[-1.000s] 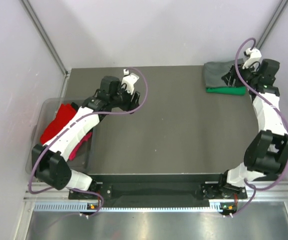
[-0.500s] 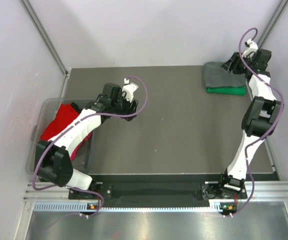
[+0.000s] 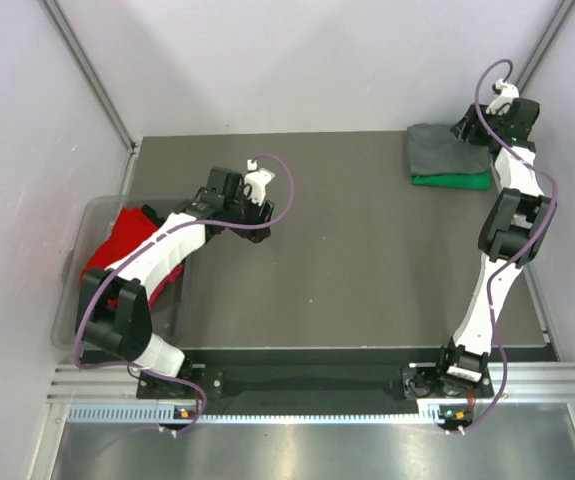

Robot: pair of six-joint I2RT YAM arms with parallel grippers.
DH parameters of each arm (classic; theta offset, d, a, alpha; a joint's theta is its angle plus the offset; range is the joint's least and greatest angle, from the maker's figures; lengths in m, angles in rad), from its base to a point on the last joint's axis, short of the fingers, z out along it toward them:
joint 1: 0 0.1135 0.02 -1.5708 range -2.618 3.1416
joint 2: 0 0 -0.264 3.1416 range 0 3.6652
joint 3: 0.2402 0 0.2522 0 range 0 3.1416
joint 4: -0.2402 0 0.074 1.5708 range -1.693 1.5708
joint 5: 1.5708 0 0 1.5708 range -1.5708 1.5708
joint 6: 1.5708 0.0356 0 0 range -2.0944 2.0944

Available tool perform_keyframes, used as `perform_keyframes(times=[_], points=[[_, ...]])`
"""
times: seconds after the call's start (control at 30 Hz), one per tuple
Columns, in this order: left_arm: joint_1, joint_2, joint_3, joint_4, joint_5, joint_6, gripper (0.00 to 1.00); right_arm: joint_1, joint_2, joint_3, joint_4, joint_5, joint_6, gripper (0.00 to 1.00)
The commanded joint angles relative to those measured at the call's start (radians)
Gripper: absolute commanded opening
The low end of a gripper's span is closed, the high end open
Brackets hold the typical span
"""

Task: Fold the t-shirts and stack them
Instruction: Neatly place the folded tshirt to the corner

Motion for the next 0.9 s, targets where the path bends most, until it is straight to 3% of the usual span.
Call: perform_keyframes(times=[0.0, 0.57, 0.87], points=[[0.009, -0.003, 0.014, 0.006, 0.027, -0.006, 0.60, -0.020, 0.033, 0.079, 0.033, 0.075, -0.052, 0.61], [0.061, -0.004, 0.001, 0.006, 0.061, -0.011, 0.60, -0.021, 0.144, 0.174, 0.034, 0.305, -0.160, 0.64], [0.074, 0.007, 0.005, 0.004, 0.071, -0.013, 0.60, 0.002, 0.150, 0.176, 0.106, 0.340, -0.250, 0.65]])
